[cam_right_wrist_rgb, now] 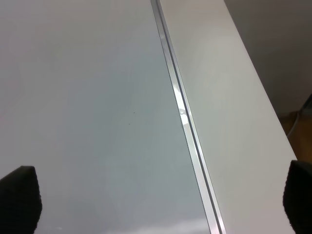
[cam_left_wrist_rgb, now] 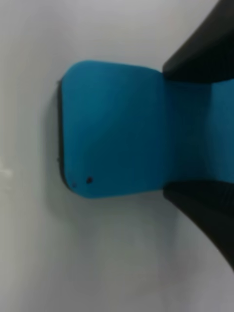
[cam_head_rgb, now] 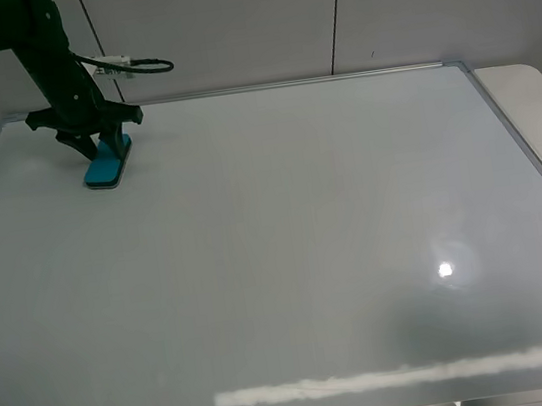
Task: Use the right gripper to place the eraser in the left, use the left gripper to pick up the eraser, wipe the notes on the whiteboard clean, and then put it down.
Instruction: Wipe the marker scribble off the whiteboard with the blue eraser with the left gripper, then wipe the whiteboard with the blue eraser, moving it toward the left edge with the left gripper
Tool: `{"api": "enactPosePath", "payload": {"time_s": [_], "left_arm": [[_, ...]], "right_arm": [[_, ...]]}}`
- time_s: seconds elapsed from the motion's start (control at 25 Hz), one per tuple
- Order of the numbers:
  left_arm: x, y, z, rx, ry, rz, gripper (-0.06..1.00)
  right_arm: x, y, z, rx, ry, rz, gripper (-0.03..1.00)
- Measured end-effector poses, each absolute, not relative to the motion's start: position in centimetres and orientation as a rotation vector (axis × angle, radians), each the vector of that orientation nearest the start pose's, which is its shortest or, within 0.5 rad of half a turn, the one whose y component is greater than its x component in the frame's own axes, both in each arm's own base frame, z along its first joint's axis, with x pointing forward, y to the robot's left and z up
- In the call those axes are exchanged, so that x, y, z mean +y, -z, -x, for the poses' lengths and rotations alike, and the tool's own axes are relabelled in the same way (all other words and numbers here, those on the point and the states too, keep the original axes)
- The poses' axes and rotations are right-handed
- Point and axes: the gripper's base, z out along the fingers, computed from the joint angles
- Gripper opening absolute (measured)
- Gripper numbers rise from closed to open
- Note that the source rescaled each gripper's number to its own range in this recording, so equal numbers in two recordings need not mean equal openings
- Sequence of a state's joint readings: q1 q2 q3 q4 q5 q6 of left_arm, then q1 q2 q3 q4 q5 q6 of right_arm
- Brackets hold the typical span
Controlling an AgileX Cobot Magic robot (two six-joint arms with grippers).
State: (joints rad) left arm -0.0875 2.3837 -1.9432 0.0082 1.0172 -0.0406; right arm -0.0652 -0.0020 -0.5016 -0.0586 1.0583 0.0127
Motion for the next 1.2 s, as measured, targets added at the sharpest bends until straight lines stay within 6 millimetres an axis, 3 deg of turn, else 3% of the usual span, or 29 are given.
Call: {"api": "enactPosePath", "payload": {"time_s": [0.4,0.56,0.76,0.92,1.04,1.2], "left_arm": [[-4.3,-14.0,-48.8,2.957,0.055,-0.044,0.04],[-6.6,-15.2,-47.4,3.017,0.084,-0.107,0.04],[-9.9,-19.3,-45.7,2.999,0.114,-0.212,0.04],[-11.7,-21.6,-43.5,2.945,0.134,-0.232,0.04],[-12.4,-21.8,-41.0,2.902,0.156,-0.2,0.04],[-12.8,-20.6,-36.1,2.897,0.177,-0.125,0.04]], "right_arm": [[-0.4,-27.8,0.6,2.037,0.103,-0.082,1.0],[-0.4,-27.8,0.6,2.037,0.103,-0.082,1.0],[-0.4,-27.8,0.6,2.037,0.103,-0.082,1.0],[-0.4,-27.8,0.6,2.037,0.103,-0.082,1.0],[-0.4,-27.8,0.6,2.037,0.103,-0.082,1.0],[-0.4,-27.8,0.6,2.037,0.103,-0.082,1.0]]}}
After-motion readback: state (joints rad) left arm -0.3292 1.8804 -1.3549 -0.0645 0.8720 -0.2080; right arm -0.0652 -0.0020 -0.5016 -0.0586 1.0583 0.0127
